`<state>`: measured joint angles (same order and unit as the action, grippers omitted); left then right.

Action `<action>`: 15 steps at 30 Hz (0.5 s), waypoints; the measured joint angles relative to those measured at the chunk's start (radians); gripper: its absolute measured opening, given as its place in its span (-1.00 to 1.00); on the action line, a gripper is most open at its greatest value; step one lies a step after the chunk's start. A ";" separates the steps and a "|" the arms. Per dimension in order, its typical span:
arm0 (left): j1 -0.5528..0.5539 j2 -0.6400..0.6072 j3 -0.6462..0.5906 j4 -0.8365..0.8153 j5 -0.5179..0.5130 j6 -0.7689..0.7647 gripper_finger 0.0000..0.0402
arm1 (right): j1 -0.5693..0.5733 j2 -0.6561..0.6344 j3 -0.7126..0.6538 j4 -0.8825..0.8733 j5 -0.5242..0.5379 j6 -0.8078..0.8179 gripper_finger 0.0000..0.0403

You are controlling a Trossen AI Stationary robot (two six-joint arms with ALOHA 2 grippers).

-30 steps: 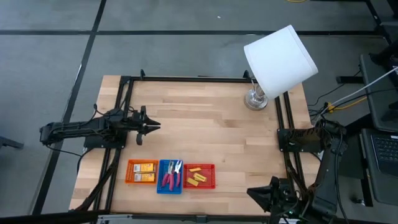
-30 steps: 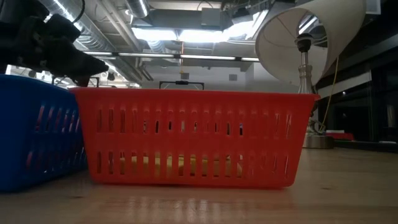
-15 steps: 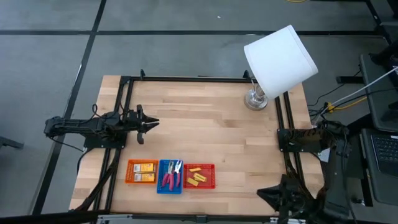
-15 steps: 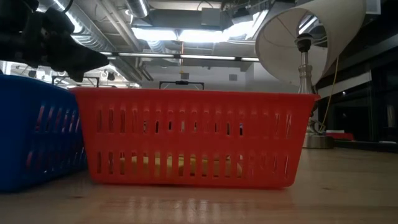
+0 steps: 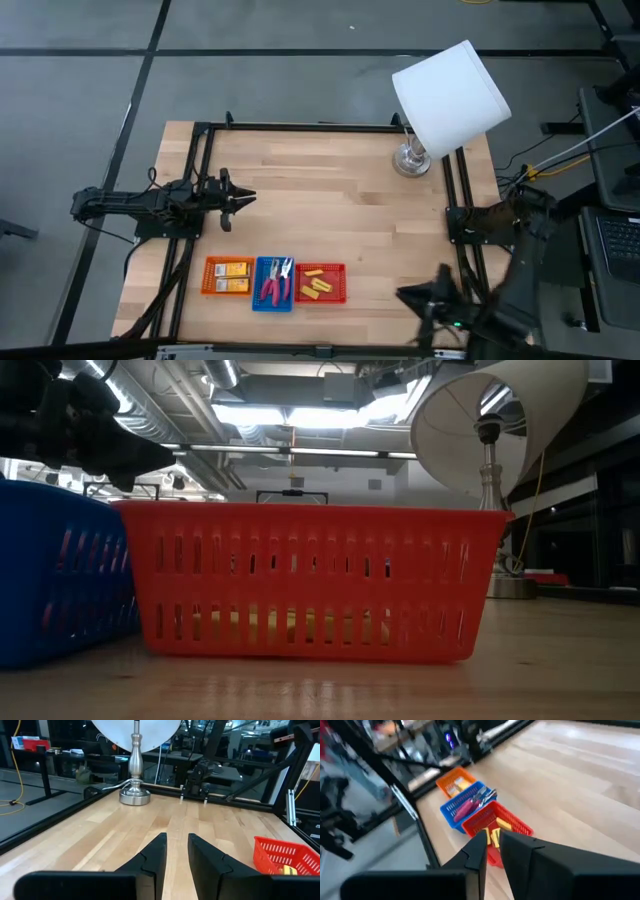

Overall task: Pick & Place School Supplies
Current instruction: Return to home position

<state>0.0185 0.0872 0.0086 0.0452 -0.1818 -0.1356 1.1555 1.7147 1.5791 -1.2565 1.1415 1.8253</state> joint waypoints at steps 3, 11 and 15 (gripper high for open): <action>0.000 0.000 0.000 0.000 0.000 0.000 -0.63 | -0.113 -0.009 0.000 0.218 -0.105 -0.322 -0.69; 0.000 0.000 0.000 0.000 0.000 0.000 -0.64 | -0.465 -0.078 0.000 0.941 -0.603 -1.417 -0.70; 0.000 0.000 0.000 0.000 0.000 0.000 -0.64 | -0.622 -0.161 0.000 0.968 -0.816 -1.677 -0.72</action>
<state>0.0185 0.0872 0.0086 0.0452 -0.1818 -0.1356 0.5337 1.5536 1.5791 -0.2890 0.3257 0.1482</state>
